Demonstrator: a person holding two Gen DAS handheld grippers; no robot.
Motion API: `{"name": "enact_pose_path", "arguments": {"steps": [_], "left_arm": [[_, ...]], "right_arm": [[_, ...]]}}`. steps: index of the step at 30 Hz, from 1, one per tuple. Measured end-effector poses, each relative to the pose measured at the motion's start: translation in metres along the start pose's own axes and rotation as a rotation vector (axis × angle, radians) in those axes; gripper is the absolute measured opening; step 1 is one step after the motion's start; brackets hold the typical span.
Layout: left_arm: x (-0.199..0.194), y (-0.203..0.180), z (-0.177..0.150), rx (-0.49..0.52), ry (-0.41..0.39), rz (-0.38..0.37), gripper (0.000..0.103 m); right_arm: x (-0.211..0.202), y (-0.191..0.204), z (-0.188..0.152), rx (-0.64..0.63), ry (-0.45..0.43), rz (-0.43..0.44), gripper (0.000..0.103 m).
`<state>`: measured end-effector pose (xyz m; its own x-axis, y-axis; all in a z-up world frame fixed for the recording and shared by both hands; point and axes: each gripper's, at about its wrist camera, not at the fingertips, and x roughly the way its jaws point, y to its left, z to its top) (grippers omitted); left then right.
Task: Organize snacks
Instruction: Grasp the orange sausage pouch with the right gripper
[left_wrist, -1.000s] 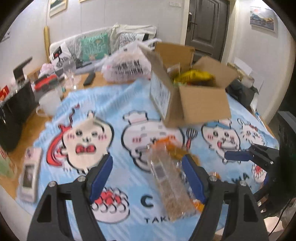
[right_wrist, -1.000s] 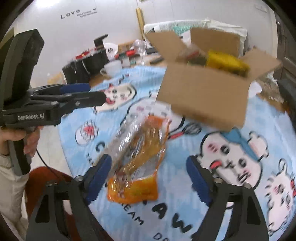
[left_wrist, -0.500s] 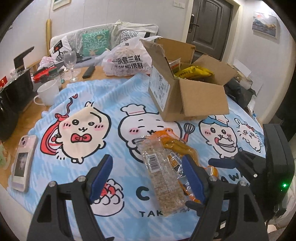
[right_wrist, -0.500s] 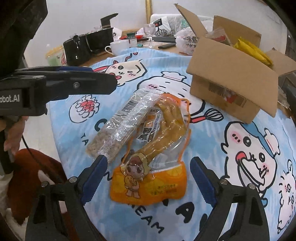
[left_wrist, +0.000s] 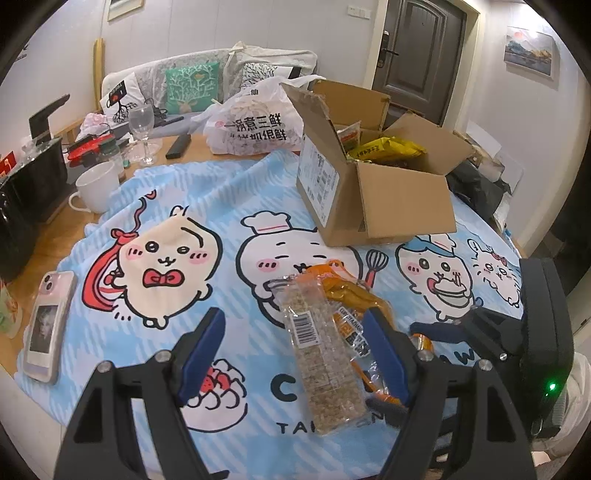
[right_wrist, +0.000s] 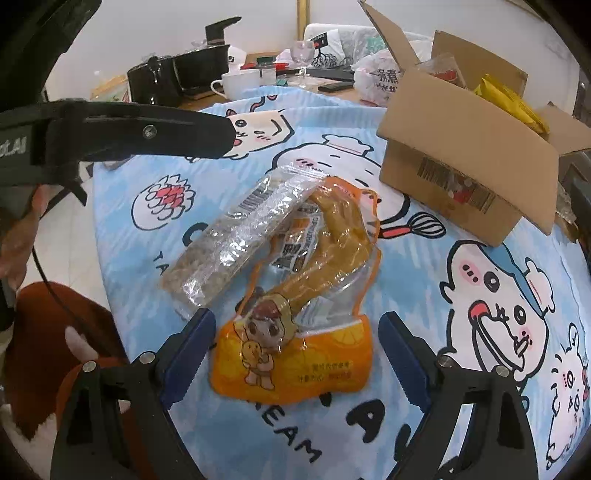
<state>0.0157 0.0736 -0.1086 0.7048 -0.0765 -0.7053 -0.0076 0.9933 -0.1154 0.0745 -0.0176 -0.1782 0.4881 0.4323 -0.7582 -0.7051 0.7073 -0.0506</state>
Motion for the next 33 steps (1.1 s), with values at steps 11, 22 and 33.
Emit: {"name": "enact_pose_path", "arguments": {"steps": [11, 22, 33], "left_arm": [[-0.003, -0.006, 0.001, 0.004, -0.006, -0.020, 0.074], [-0.007, -0.015, 0.003, 0.015, -0.015, -0.048, 0.074], [-0.010, -0.023, 0.003, 0.025, -0.018, -0.062, 0.074]], "right_arm": [[-0.018, -0.014, 0.001, 0.024, -0.018, -0.016, 0.059], [-0.061, -0.038, -0.006, 0.066, -0.066, 0.023, 0.056], [-0.059, -0.041, -0.017, 0.022, 0.007, -0.008, 0.070]]}}
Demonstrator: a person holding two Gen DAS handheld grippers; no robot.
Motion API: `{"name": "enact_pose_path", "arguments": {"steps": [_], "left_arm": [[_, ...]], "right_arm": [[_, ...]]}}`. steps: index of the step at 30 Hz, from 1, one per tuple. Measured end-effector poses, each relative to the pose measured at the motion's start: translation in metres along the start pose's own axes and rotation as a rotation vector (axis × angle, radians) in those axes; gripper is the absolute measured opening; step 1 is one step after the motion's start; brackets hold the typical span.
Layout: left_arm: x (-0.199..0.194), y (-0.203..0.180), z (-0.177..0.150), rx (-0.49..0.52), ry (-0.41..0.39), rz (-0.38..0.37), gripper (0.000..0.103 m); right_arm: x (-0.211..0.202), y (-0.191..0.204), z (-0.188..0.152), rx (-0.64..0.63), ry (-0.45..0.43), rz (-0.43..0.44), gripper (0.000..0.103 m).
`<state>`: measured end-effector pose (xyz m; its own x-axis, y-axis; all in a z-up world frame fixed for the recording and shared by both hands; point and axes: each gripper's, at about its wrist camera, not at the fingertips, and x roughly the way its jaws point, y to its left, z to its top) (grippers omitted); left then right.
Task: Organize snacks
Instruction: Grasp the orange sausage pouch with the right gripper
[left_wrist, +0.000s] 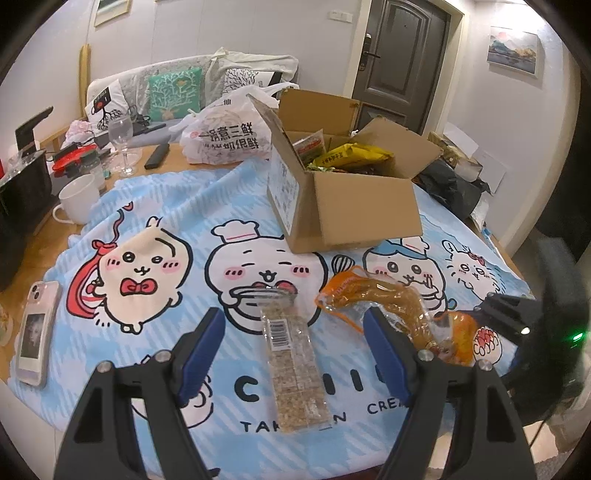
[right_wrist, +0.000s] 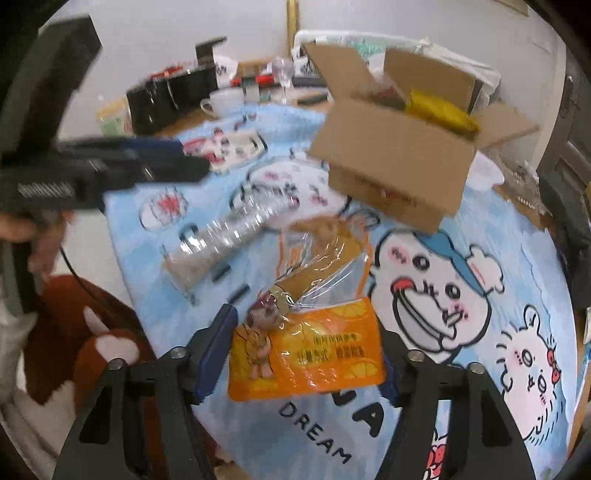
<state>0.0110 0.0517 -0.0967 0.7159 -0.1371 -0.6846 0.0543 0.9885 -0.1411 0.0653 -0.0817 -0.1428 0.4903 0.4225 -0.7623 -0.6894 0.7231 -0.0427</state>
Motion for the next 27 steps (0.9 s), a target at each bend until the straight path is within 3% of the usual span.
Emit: {"name": "enact_pose_path", "arguments": {"steps": [5, 12, 15, 17, 24, 27], "left_arm": [[0.001, -0.003, 0.000, 0.006, 0.002, -0.009, 0.074], [0.008, -0.008, 0.003, -0.003, 0.007, -0.038, 0.074], [0.011, -0.010, 0.003, 0.000, 0.015, -0.042, 0.074], [0.012, -0.011, 0.002, 0.000, 0.019, -0.052, 0.074], [0.013, -0.013, 0.001, 0.003, 0.026, -0.065, 0.074], [0.013, -0.015, 0.002, 0.005, 0.027, -0.075, 0.074]], "right_arm": [[0.027, -0.005, -0.011, 0.018, 0.082, -0.057, 0.074], [0.033, -0.013, -0.008, 0.047, 0.054, -0.097, 0.083], [0.036, -0.014, -0.006, 0.068, 0.042, -0.080, 0.078], [0.038, -0.013, -0.003, 0.078, 0.032, -0.068, 0.061], [0.036, -0.005, -0.001, 0.057, 0.025, -0.067, 0.053], [0.024, -0.004, 0.004, 0.068, -0.017, -0.039, 0.052]]}}
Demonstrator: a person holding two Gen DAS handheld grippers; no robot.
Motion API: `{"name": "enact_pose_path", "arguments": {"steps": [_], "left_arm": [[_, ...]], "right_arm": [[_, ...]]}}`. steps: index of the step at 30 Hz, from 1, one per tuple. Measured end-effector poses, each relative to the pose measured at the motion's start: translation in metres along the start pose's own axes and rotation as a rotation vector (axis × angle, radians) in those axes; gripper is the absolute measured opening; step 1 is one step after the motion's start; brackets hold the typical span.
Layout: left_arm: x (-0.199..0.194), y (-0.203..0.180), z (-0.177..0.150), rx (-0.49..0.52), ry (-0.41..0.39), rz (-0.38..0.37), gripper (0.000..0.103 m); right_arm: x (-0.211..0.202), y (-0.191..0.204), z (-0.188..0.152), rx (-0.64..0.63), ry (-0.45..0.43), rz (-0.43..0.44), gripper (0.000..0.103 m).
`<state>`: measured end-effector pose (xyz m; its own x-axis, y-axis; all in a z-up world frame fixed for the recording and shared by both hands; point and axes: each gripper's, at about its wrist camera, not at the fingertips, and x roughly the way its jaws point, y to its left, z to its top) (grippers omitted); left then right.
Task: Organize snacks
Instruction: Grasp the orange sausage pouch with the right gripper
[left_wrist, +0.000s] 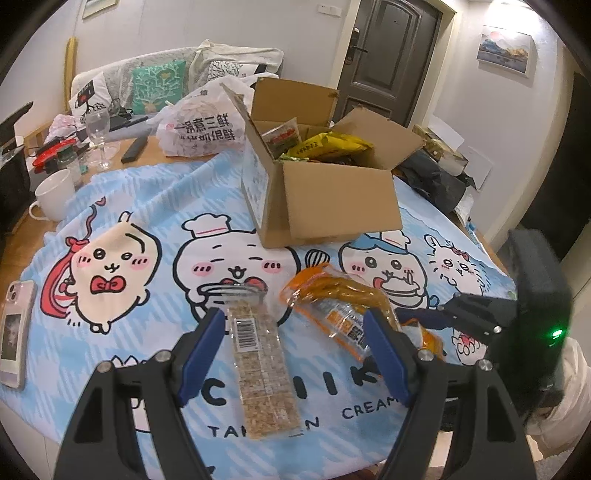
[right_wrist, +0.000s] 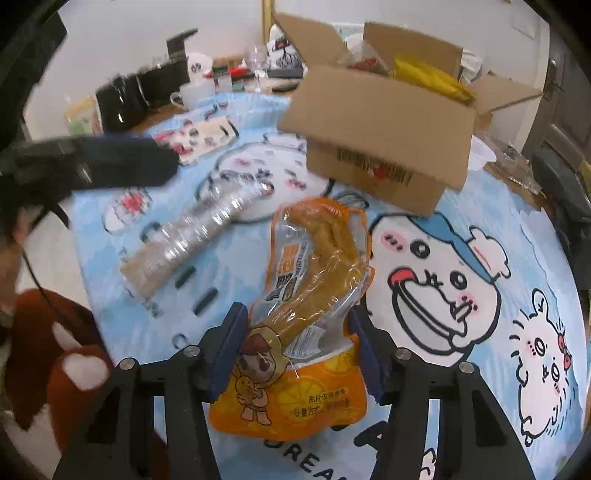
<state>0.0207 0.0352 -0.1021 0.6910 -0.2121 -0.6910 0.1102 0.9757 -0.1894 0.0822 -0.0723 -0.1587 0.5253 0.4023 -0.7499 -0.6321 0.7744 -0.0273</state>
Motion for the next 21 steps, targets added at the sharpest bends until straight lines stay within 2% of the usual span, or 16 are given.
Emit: {"name": "enact_pose_path", "arguments": {"steps": [4, 6, 12, 13, 14, 16, 17, 21], "left_arm": [[-0.001, -0.001, 0.002, -0.002, -0.005, -0.011, 0.074], [-0.001, -0.001, 0.002, 0.000, -0.004, -0.009, 0.074], [-0.001, 0.002, -0.001, -0.008, 0.002, -0.002, 0.074], [-0.001, 0.002, -0.001, -0.010, 0.003, -0.001, 0.074], [-0.001, 0.003, -0.001, -0.011, 0.003, 0.000, 0.074], [-0.001, 0.004, -0.001, -0.013, 0.004, 0.001, 0.074], [-0.001, 0.004, -0.001, -0.014, 0.003, 0.000, 0.074], [0.001, 0.004, 0.000, -0.015, 0.005, 0.001, 0.074]], "right_arm": [[-0.019, 0.007, 0.011, -0.017, -0.045, 0.042, 0.043], [-0.026, 0.011, 0.015, -0.031, -0.053, 0.037, 0.040], [-0.003, 0.008, 0.005, -0.057, 0.040, 0.011, 0.041], [0.001, 0.005, 0.001, -0.048, 0.046, 0.005, 0.046], [0.001, 0.002, -0.001, -0.038, 0.043, 0.010, 0.060], [0.001, -0.003, -0.002, -0.017, 0.031, 0.001, 0.080], [0.000, -0.004, -0.002, -0.020, 0.024, -0.006, 0.083], [0.006, 0.004, -0.003, -0.074, 0.042, 0.021, 0.083]]}}
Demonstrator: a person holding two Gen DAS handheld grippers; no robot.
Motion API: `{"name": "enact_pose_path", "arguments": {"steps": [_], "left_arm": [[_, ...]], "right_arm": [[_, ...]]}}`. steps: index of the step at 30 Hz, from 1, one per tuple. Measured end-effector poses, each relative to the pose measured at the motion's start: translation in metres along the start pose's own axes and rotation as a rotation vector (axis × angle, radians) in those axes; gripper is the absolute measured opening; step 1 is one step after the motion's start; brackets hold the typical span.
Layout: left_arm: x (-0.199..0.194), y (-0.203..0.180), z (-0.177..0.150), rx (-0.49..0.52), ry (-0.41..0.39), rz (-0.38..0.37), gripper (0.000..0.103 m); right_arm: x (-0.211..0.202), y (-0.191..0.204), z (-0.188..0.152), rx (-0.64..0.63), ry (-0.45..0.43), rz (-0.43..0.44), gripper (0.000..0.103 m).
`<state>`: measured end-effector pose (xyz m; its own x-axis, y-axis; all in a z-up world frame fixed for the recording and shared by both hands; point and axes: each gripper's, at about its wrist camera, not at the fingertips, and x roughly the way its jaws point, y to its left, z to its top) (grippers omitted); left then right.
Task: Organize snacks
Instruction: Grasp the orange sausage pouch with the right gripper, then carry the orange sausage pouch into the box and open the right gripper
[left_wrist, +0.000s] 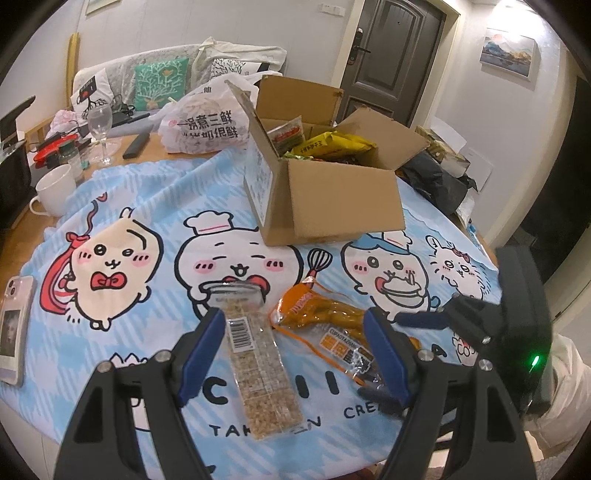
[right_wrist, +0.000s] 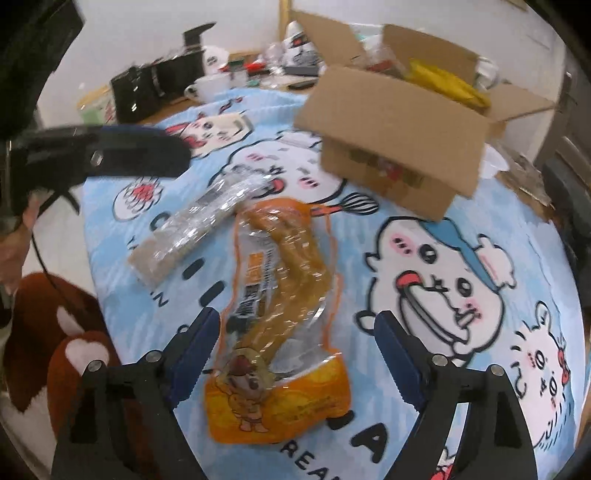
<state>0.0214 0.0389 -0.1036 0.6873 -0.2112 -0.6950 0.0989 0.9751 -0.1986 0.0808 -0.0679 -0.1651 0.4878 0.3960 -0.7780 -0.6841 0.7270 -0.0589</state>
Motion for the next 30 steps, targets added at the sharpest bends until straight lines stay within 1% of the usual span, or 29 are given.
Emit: {"name": "enact_pose_path", "arguments": {"steps": [3, 4, 5, 6, 7, 8, 11, 15, 18, 21, 22, 23, 24, 25, 26, 29, 30], "left_arm": [[0.001, 0.000, -0.001, 0.000, 0.003, -0.001, 0.074], [0.000, 0.000, -0.001, 0.000, 0.003, 0.000, 0.074], [0.000, 0.001, -0.001, -0.001, 0.003, 0.000, 0.074], [0.000, 0.002, -0.001, -0.002, 0.003, 0.000, 0.074], [0.000, 0.002, -0.001, -0.004, 0.003, 0.000, 0.074], [-0.001, 0.002, -0.001, -0.006, 0.002, -0.001, 0.074], [-0.001, 0.002, -0.001, -0.009, 0.001, -0.009, 0.074], [0.001, 0.000, 0.002, -0.017, 0.004, -0.040, 0.074], [0.000, -0.002, 0.007, -0.038, -0.004, -0.100, 0.074], [-0.008, -0.002, 0.015, -0.071, -0.039, -0.200, 0.073], [-0.012, -0.002, 0.018, -0.078, -0.055, -0.216, 0.065], [-0.018, -0.003, 0.024, -0.077, -0.075, -0.241, 0.054], [-0.023, -0.004, 0.028, -0.075, -0.091, -0.263, 0.047], [-0.029, -0.006, 0.034, -0.064, -0.108, -0.291, 0.037], [-0.033, -0.009, 0.040, -0.045, -0.121, -0.288, 0.031], [-0.044, -0.018, 0.059, 0.020, -0.157, -0.254, 0.024], [-0.046, -0.020, 0.068, 0.038, -0.163, -0.245, 0.024]], "right_arm": [[0.009, 0.010, -0.002, -0.027, 0.009, -0.008, 0.082], [0.009, 0.009, -0.001, -0.015, 0.003, -0.010, 0.079], [0.009, 0.007, -0.001, 0.004, 0.004, 0.004, 0.062], [0.006, 0.007, -0.001, 0.011, -0.005, -0.003, 0.059], [0.005, 0.008, -0.002, -0.002, -0.001, -0.013, 0.054], [0.004, 0.010, -0.002, -0.012, 0.001, -0.010, 0.051], [0.001, 0.011, -0.005, -0.013, -0.008, -0.015, 0.049], [-0.014, 0.006, -0.005, 0.034, -0.061, 0.031, 0.049], [-0.033, 0.005, 0.001, 0.051, -0.111, 0.104, 0.049], [-0.056, 0.007, 0.009, 0.054, -0.177, 0.187, 0.049], [-0.062, 0.008, 0.012, 0.051, -0.199, 0.206, 0.049], [-0.071, 0.010, 0.016, 0.047, -0.228, 0.228, 0.049], [-0.078, 0.010, 0.020, 0.043, -0.251, 0.244, 0.050], [-0.083, 0.011, 0.024, 0.040, -0.266, 0.253, 0.050], [-0.088, 0.010, 0.028, 0.039, -0.274, 0.253, 0.050], [-0.100, 0.004, 0.042, 0.041, -0.311, 0.247, 0.050], [-0.104, -0.001, 0.047, 0.045, -0.325, 0.249, 0.050]]}}
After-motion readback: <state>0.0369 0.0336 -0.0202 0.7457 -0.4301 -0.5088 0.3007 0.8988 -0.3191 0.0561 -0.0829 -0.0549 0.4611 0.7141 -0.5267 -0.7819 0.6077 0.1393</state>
